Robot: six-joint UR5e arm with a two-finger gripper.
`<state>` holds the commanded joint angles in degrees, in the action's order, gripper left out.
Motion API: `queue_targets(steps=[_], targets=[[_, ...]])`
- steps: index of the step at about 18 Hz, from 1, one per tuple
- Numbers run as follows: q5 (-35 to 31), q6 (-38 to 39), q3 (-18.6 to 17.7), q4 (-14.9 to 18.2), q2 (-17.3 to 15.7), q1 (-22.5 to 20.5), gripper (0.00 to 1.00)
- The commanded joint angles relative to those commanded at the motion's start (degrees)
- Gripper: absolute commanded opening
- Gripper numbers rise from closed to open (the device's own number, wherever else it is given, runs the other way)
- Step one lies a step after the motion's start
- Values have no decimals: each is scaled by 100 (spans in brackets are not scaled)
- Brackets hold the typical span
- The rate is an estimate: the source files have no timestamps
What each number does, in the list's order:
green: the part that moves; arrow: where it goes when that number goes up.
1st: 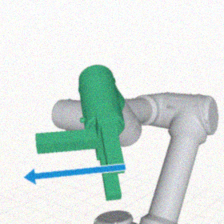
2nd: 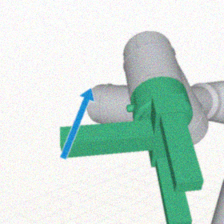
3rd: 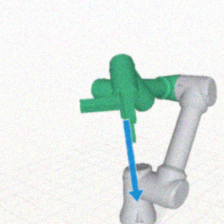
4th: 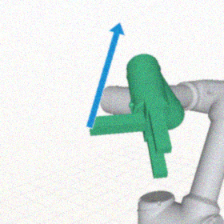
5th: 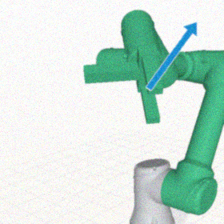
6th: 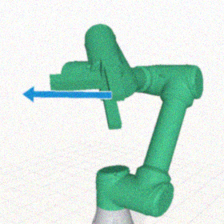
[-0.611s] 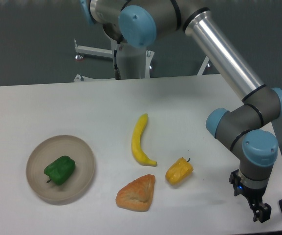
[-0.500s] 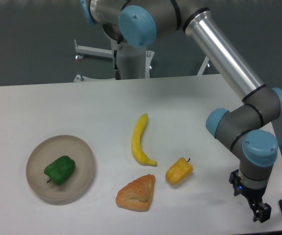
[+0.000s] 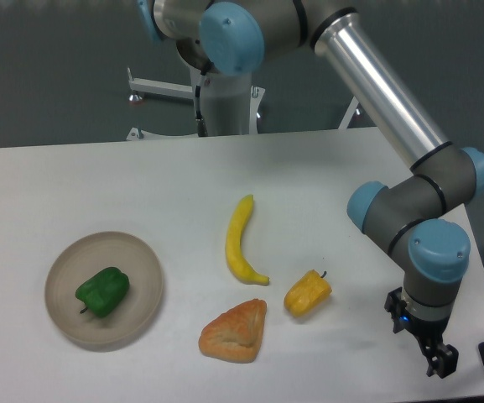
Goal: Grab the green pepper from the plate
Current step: 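Move the open gripper over the green pepper on the plate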
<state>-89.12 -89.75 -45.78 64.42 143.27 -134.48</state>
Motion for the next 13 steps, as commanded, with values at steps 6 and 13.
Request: queue_targets(steps=[6,13], targets=[[122,1501,-1071,18,-887,465,100],[413,3971,-2127,9,-1767,1300,100]])
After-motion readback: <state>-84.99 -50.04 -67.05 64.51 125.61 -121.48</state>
